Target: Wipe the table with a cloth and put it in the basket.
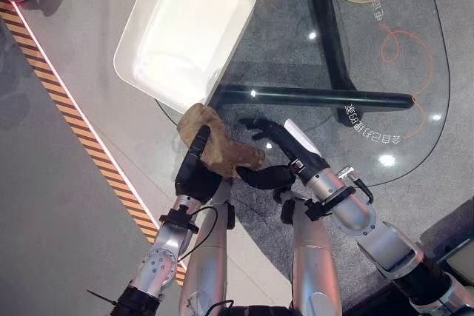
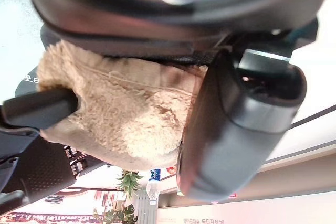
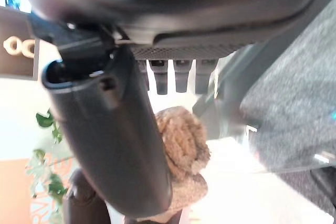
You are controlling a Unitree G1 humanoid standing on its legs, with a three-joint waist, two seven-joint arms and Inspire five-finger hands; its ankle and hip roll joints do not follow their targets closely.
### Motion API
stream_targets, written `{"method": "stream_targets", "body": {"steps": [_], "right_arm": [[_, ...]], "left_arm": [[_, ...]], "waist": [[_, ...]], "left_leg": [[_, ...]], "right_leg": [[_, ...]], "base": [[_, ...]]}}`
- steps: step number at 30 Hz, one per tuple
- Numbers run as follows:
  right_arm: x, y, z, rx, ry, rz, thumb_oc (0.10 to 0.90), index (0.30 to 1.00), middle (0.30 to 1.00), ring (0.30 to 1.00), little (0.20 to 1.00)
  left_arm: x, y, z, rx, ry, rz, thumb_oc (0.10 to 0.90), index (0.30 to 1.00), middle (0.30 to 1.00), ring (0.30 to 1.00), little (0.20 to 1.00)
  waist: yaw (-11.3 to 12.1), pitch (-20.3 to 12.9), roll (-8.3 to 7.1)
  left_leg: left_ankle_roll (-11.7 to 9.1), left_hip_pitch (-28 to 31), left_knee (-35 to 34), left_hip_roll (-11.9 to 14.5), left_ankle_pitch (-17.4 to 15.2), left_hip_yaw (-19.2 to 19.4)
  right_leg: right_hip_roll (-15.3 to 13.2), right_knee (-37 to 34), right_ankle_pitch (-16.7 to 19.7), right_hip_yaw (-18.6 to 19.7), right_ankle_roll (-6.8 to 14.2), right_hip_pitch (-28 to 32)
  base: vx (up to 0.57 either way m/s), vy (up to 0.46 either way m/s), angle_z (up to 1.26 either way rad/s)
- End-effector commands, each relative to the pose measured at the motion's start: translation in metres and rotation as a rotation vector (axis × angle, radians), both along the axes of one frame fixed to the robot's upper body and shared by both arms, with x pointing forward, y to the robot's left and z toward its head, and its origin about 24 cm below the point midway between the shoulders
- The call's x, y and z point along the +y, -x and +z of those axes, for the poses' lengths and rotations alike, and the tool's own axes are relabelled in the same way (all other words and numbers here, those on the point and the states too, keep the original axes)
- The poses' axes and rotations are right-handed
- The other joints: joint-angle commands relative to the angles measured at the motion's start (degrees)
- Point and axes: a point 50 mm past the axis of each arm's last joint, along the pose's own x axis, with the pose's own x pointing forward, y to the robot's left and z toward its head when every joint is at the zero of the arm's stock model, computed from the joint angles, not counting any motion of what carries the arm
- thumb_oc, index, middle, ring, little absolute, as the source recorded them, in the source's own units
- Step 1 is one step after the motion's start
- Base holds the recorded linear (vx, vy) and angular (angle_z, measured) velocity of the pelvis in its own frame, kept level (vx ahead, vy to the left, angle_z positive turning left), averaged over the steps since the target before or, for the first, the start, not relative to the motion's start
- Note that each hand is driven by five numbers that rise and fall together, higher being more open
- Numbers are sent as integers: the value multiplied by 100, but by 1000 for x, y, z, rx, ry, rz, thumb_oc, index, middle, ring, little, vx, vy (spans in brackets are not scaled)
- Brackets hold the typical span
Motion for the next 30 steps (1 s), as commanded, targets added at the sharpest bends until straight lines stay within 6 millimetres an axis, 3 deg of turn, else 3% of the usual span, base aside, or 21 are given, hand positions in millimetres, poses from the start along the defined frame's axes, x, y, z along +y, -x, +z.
{"method": "stream_targets", "body": {"steps": [1, 15, 22, 30], "right_arm": [[-21, -1, 31, -201, -57, -130, 800, 900, 900, 900, 900], [-51, 8, 34, -236, -223, -292, 800, 900, 900, 900, 900], [-50, 8, 23, -112, -245, -224, 800, 900, 900, 900, 900], [-44, 15, -5, 95, -265, -161, 800, 900, 900, 900, 900]], "left_arm": [[3, 13, 52, -302, 65, -19, 100, 300, 300, 300, 200], [15, 19, 53, -345, 29, 44, 100, 300, 300, 300, 200], [30, 20, 69, -495, -85, 154, 100, 300, 300, 300, 200], [59, 26, 100, -630, -364, 437, 100, 300, 300, 300, 200]], "waist": [[51, -158, -251], [-35, -158, -271], [-44, -158, -217], [-10, -158, -80]], "left_leg": [[90, 172, 1015, -237, -1325, 745], [115, 207, 985, -193, -1368, 811], [109, 223, 971, -194, -1360, 831], [81, 145, 985, -246, -1316, 778]], "right_leg": [[508, -1262, 848, 118, 273, 233], [549, -1268, 839, 184, 299, 228], [548, -1260, 807, 226, 293, 220], [538, -1207, 741, 247, 245, 150]], "base": [[0, 0, 0], [0, 0, 0], [4, 19, -1], [16, 72, -3]]}}
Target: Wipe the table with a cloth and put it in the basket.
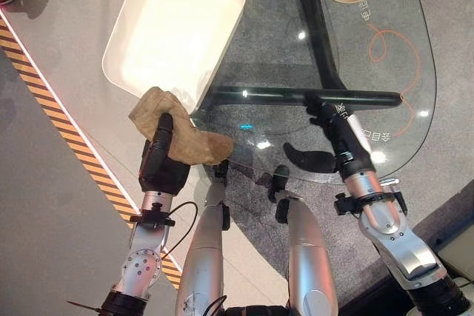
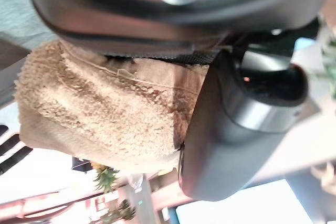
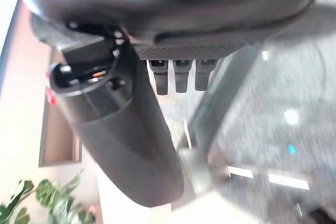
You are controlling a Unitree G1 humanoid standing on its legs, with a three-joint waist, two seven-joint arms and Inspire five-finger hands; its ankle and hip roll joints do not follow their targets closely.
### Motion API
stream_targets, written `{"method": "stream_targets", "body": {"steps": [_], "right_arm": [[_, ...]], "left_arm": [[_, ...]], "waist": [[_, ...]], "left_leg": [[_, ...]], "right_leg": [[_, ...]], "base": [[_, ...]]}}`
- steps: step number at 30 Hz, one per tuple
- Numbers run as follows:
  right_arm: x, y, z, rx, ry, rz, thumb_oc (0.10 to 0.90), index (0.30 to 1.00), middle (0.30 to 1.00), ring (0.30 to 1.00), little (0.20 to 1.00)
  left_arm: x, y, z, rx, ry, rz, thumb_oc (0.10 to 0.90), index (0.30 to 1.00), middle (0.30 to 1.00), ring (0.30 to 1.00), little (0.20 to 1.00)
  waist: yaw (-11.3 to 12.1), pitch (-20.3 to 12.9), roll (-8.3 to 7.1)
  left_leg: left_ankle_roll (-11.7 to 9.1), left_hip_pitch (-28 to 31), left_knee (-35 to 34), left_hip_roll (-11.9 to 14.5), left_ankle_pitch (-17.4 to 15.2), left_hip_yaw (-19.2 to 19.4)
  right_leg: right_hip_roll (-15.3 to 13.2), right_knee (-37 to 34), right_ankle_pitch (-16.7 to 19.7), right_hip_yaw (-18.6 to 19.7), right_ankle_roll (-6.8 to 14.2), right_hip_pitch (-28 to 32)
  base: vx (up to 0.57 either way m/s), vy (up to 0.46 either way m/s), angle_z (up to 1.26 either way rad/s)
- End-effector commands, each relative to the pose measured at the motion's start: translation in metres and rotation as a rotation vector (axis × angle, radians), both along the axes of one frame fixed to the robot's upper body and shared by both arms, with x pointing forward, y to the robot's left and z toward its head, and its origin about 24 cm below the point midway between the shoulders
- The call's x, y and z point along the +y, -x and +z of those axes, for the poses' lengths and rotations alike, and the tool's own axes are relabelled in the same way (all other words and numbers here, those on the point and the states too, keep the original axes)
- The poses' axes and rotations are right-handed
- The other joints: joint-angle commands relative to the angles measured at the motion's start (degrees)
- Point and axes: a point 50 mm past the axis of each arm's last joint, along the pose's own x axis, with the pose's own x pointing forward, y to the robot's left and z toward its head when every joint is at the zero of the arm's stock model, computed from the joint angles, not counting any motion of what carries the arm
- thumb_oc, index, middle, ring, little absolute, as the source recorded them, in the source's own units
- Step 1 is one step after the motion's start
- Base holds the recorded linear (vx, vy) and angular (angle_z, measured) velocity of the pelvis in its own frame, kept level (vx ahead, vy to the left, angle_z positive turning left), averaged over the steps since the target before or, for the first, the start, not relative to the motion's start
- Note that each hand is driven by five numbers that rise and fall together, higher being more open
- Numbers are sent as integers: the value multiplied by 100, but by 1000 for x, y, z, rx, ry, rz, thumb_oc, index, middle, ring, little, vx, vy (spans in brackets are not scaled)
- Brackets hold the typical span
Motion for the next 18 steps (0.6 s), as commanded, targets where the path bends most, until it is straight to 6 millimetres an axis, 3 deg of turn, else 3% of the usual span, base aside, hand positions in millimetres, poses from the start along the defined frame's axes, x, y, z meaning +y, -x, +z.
{"method": "stream_targets", "body": {"steps": [1, 4, 8, 11, 18], "right_arm": [[1, 9, 12, -43, -22, 40, 800, 900, 900, 900, 900], [2, 11, 2, 14, -6, 41, 800, 900, 900, 900, 900], [3, 10, -3, 48, 7, 52, 800, 900, 900, 900, 900], [14, 3, -12, 141, 47, 109, 800, 900, 900, 900, 900], [29, -1, -24, 242, 81, 178, 800, 900, 900, 900, 900]], "left_arm": [[10, 20, 68, -345, -167, 185, 100, 300, 300, 300, 200], [20, 22, 79, -351, -264, 335, 100, 300, 300, 300, 200], [26, 22, 86, -356, -309, 412, 100, 300, 300, 300, 200], [35, 17, 103, -351, -358, 605, 100, 300, 300, 300, 200], [34, 12, 117, -364, -419, 771, 100, 300, 300, 300, 200]], "waist": [[98, -155, 120], [105, -155, 182], [110, -155, 221], [100, -155, 235], [94, -155, 227]], "left_leg": [[75, 90, 990, -255, -1299, 667], [79, 36, 1022, -274, -1291, 663], [78, -38, 1080, -285, -1287, 659], [70, -225, 1243, -293, -1309, 678], [74, -452, 1369, -293, -1304, 705]], "right_leg": [[530, -1173, 716, 125, 231, 146], [531, -1129, 683, 162, 214, 91], [530, -1074, 670, 192, 202, 22], [525, -961, 647, 243, 176, -151], [528, -866, 649, 302, 142, -371]], "base": [[16, 55, -4], [27, 94, -3], [22, 69, -8], [39, 111, -3], [29, 54, -1]]}}
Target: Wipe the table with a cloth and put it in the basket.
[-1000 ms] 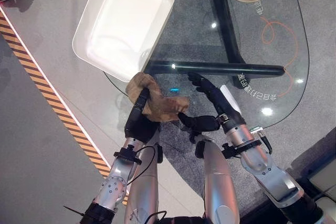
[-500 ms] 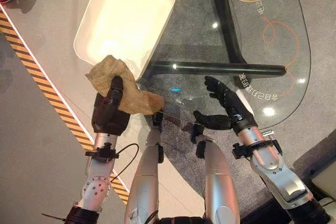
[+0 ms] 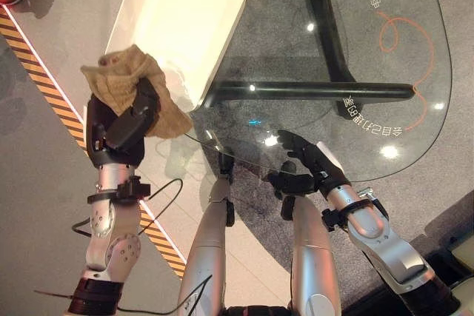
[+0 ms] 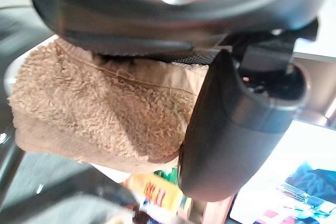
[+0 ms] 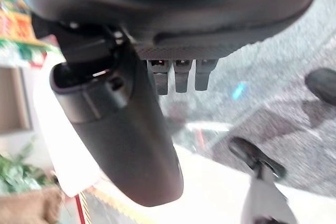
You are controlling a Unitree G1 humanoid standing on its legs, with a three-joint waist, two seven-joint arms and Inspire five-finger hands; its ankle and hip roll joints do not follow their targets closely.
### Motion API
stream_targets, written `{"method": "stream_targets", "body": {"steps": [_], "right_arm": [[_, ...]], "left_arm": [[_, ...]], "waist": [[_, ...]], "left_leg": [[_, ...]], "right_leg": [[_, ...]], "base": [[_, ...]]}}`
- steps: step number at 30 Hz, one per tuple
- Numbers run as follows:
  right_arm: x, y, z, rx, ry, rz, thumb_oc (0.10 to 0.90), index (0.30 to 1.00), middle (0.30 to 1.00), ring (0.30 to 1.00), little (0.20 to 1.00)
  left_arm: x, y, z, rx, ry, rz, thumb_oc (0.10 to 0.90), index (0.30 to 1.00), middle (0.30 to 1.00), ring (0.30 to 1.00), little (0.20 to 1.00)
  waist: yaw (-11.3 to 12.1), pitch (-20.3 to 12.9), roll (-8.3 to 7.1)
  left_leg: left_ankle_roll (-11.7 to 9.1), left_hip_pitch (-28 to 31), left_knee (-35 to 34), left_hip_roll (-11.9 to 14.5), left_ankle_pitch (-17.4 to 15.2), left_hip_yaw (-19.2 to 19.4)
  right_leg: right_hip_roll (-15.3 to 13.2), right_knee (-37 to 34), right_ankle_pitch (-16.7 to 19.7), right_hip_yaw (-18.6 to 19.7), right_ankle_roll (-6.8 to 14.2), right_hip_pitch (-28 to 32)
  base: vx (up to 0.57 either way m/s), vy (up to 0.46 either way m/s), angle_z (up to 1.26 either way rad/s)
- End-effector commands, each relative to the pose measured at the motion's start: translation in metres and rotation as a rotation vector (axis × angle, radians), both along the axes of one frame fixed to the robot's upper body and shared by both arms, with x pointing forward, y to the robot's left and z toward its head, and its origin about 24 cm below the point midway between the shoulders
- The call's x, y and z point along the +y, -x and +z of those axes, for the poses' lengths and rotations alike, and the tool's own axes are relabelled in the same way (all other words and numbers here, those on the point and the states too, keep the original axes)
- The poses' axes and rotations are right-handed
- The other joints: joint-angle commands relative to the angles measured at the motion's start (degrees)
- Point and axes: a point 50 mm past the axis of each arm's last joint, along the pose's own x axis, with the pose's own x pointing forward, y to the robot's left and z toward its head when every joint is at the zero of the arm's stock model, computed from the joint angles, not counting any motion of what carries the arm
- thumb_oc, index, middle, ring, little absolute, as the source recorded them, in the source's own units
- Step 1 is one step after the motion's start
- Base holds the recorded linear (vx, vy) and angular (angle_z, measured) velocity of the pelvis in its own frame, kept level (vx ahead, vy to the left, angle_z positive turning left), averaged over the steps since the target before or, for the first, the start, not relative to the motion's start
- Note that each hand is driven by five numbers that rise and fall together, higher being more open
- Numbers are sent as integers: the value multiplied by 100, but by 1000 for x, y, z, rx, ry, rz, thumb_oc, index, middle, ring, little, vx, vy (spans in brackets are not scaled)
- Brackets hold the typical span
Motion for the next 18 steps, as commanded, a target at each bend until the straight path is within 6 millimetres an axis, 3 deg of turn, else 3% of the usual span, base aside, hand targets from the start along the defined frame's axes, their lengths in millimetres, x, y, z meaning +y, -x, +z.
{"method": "stream_targets", "body": {"steps": [1, 4, 5, 6, 8, 12, 14, 18], "right_arm": [[14, 4, 2, 22, -48, 81, 800, 900, 900, 900, 900], [16, 3, -4, 69, -38, 90, 800, 900, 900, 900, 900], [16, 0, 0, 59, -32, 95, 800, 900, 900, 900, 900], [16, 1, -2, 76, -25, 100, 800, 900, 900, 900, 900], [16, -1, 1, 67, -18, 104, 800, 900, 900, 900, 900], [19, -1, -6, 125, 22, 125, 800, 900, 900, 900, 900], [18, -5, -4, 132, 40, 138, 800, 900, 900, 900, 900], [19, -5, -7, 179, 66, 168, 800, 900, 900, 900, 900]], "left_arm": [[2, 26, 56, -343, -131, 167, 100, 300, 300, 300, 200], [5, 22, 61, -332, -247, 321, 100, 300, 300, 300, 200], [7, 20, 68, -346, -251, 362, 100, 300, 300, 300, 200], [10, 18, 67, -329, -245, 400, 100, 300, 300, 300, 200], [12, 17, 71, -338, -239, 433, 100, 300, 300, 300, 200], [19, 13, 73, -343, -281, 649, 100, 300, 300, 300, 200], [22, 11, 81, -377, -283, 723, 100, 300, 300, 300, 200], [22, 5, 85, -376, -280, 761, 100, 300, 300, 300, 200]], "waist": [[-44, -163, 115], [-72, -163, 126], [-98, -163, 117], [-104, -163, 124], [-125, -163, 113], [-167, -163, 115], [-212, -163, 97], [-240, -163, 85]], "left_leg": [[93, -134, 1128, -265, -1200, 545], [62, -92, 1261, -250, -1401, 536], [92, -292, 1244, -251, -1237, 595], [66, -200, 1296, -245, -1371, 559], [89, -353, 1287, -239, -1248, 608], [46, -333, 1417, -220, -1449, 604], [87, -566, 1421, -210, -1307, 696], [41, -539, 1504, -187, -1454, 679]], "right_leg": [[572, -1167, 695, 111, 135, 70], [601, -1065, 528, 190, 151, 104], [586, -1125, 693, 176, 113, -78], [599, -1076, 578, 213, 138, 3], [581, -1123, 706, 203, 112, -138], [594, -1070, 583, 307, 147, -144], [569, -1126, 756, 317, 114, -379], [583, -1067, 655, 373, 159, -374]], "base": [[51, 99, -2], [83, 98, -7], [30, 80, -10], [-40, 66, -6], [-4, 48, -3], [72, 97, -2], [14, 121, -3], [52, 87, -4]]}}
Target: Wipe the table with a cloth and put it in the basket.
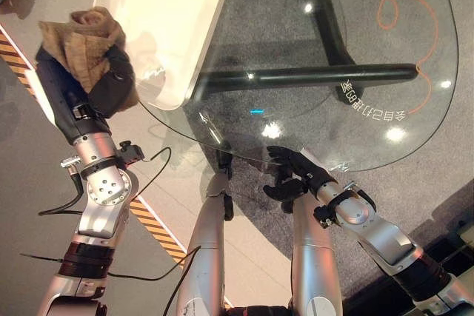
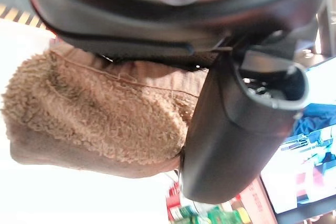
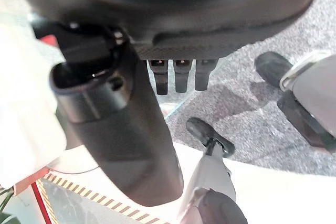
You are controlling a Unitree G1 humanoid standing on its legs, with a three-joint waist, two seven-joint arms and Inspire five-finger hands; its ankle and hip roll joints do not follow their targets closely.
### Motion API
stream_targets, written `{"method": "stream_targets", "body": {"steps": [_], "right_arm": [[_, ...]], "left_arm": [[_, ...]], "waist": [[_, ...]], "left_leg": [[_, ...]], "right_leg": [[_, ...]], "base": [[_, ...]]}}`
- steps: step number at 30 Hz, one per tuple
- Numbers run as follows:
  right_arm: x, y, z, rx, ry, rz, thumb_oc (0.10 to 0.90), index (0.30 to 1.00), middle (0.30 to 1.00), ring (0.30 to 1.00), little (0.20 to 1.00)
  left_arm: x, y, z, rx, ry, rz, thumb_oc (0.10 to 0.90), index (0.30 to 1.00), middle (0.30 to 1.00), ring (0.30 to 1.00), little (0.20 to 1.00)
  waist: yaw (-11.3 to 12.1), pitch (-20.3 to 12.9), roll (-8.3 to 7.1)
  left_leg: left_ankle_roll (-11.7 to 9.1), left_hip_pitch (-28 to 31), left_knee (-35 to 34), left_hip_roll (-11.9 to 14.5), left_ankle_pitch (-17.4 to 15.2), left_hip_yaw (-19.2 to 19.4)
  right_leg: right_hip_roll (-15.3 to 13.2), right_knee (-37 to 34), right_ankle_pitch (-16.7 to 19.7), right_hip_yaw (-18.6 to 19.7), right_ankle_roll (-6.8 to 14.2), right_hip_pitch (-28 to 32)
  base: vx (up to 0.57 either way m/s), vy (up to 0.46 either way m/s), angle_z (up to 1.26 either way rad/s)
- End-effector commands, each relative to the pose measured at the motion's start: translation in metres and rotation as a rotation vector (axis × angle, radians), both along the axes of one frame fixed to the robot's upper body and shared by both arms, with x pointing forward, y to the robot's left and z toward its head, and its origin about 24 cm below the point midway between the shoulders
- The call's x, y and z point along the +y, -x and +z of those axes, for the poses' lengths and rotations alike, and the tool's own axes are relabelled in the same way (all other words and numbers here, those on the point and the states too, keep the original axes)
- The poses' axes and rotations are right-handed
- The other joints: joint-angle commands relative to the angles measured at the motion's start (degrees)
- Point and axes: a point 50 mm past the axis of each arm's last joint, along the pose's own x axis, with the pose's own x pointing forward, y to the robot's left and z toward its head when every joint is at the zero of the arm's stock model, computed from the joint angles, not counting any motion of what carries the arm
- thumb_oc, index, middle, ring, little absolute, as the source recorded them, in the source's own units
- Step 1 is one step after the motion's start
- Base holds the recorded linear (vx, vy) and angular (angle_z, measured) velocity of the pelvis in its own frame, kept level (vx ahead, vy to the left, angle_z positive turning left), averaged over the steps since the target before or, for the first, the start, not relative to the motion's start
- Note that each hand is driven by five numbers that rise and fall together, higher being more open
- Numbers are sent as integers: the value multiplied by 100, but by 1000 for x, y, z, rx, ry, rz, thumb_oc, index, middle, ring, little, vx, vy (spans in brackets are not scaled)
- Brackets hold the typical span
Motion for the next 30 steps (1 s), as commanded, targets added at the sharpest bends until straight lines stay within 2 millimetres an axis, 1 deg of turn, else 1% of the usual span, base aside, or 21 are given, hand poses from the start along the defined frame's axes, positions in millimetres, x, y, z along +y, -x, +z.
{"method": "stream_targets", "body": {"steps": [1, 2, 4, 8, 11, 12, 13, 14, 16, 18, 19, 21, 22, 24, 25, 26, 27, 29, 30], "right_arm": [[18, 13, 2, 56, -50, 137, 800, 900, 900, 900, 900], [19, 12, 3, 64, -36, 155, 800, 900, 900, 900, 900], [21, 12, 4, 98, -21, 183, 800, 900, 900, 900, 900], [23, 11, 4, 127, 1, 215, 800, 900, 900, 900, 900], [23, 12, 3, 176, 30, 254, 800, 900, 900, 900, 900], [22, 11, 3, 190, 51, 269, 800, 900, 900, 900, 900], [22, 12, 1, 196, 52, 270, 800, 900, 900, 900, 900], [21, 9, 1, 204, 77, 280, 800, 900, 900, 900, 900], [20, 9, 0, 211, 87, 285, 800, 900, 900, 900, 900], [19, 2, 6, 211, 97, 288, 800, 900, 900, 900, 900], [17, 0, 5, 219, 104, 284, 800, 900, 900, 900, 900], [16, -4, 6, 224, 106, 282, 800, 900, 900, 900, 900], [16, -6, 8, 220, 107, 281, 800, 900, 900, 900, 900], [14, -9, 9, 228, 109, 286, 800, 900, 900, 900, 900], [14, -10, 9, 239, 111, 288, 800, 900, 900, 900, 900], [14, -11, 11, 236, 113, 288, 800, 900, 900, 900, 900], [14, -14, 15, 226, 116, 286, 800, 900, 900, 900, 900], [14, -15, 16, 225, 119, 283, 800, 900, 900, 900, 900], [14, -15, 13, 237, 120, 281, 800, 900, 900, 900, 900]], "left_arm": [[2, 21, 55, -320, -94, 92, 100, 300, 300, 300, 200], [2, 18, 58, -328, -90, 111, 100, 300, 300, 300, 200], [4, 15, 58, -339, -58, 130, 100, 300, 300, 300, 200], [4, 10, 59, -340, -61, 168, 100, 300, 300, 300, 200], [7, 5, 60, -349, -47, 208, 100, 300, 300, 300, 200], [8, 3, 62, -363, -27, 218, 100, 300, 300, 300, 200], [8, 2, 61, -359, -25, 218, 100, 300, 300, 300, 200], [8, -3, 62, -358, -11, 225, 100, 300, 300, 300, 200], [8, -7, 63, -352, -4, 229, 100, 300, 300, 300, 200], [8, -14, 71, -359, 2, 238, 100, 300, 300, 300, 200], [7, -18, 73, -358, 2, 235, 100, 300, 300, 300, 200], [5, -23, 78, -364, -6, 232, 100, 300, 300, 300, 200], [4, -23, 81, -370, -8, 233, 100, 300, 300, 300, 200], [2, -31, 87, -353, -40, 246, 100, 300, 300, 300, 200], [2, -35, 88, -330, -61, 260, 100, 300, 300, 300, 200], [2, -36, 90, -330, -66, 266, 100, 300, 300, 300, 200], [2, -39, 95, -325, -75, 277, 100, 300, 300, 300, 200], [2, -41, 97, -317, -81, 287, 100, 300, 300, 300, 200], [3, -44, 94, -293, -88, 294, 100, 300, 300, 300, 200]], "waist": [[-48, -164, 17], [-80, -164, 1], [-97, -164, -15], [-132, -164, -23], [-173, -164, -15], [-203, -164, -16], [-197, -164, -11], [-223, -164, -1], [-235, -164, 7], [-281, -164, -2], [-291, -164, -1], [-311, -164, 8], [-321, -164, 6], [-342, -164, 10], [-351, -164, 13], [-361, -164, 10], [-382, -164, 0], [-389, -164, 2], [-377, -164, 12]], "left_leg": [[28, 38, 947, -238, -1273, 518], [34, -52, 952, -230, -1226, 533], [36, -89, 1010, -190, -1308, 556], [32, -168, 1004, -173, -1293, 583], [2, -323, 1044, -160, -1282, 570], [8, -437, 1038, -157, -1225, 582], [0, -396, 1055, -152, -1276, 575], [-8, -458, 1054, -146, -1255, 572], [-7, -486, 1065, -142, -1254, 569], [-13, -644, 1071, -136, -1170, 579], [-29, -629, 1092, -123, -1215, 574], [-35, -668, 1064, -125, -1190, 584], [-28, -732, 1043, -130, -1127, 596], [-54, -778, 1015, -149, -1097, 583], [-74, -737, 1034, -156, -1145, 569], [-67, -802, 1020, -163, -1084, 581], [-45, -951, 990, -171, -950, 631], [-53, -974, 991, -176, -941, 627], [-95, -851, 1040, -175, -1092, 559]], "right_leg": [[541, -1306, 665, 153, 209, 143], [534, -1344, 744, 177, 209, 51], [567, -1281, 703, 219, 225, -27], [594, -1284, 713, 243, 213, -120], [634, -1219, 722, 286, 208, -297], [642, -1225, 772, 305, 195, -412], [649, -1197, 720, 307, 200, -377], [680, -1161, 715, 339, 192, -448], [697, -1132, 706, 360, 184, -480], [727, -1094, 756, 398, 165, -629], [742, -1050, 701, 405, 170, -618], [746, -1053, 715, 415, 167, -667], [739, -1079, 777, 419, 162, -729], [732, -1092, 802, 430, 178, -775], [730, -1088, 764, 431, 189, -728], [721, -1119, 826, 435, 183, -784], [697, -1182, 959, 428, 163, -911], [700, -1176, 964, 433, 165, -933], [728, -1091, 808, 449, 193, -821]], "base": [[29, 87, -5], [40, 84, -6], [49, 107, -5], [9, 62, -6], [8, 106, -12], [5, 91, -16], [-1, 105, -13], [15, 55, -8], [-1, 72, -3], [-28, 94, -4], [-29, 82, -4], [-18, 47, -6], [-25, 27, -9], [-11, 30, -8], [-10, 29, -4], [-48, 20, -3], [-60, 7, -1], [1, 22, -2], [34, 46, -2]]}}
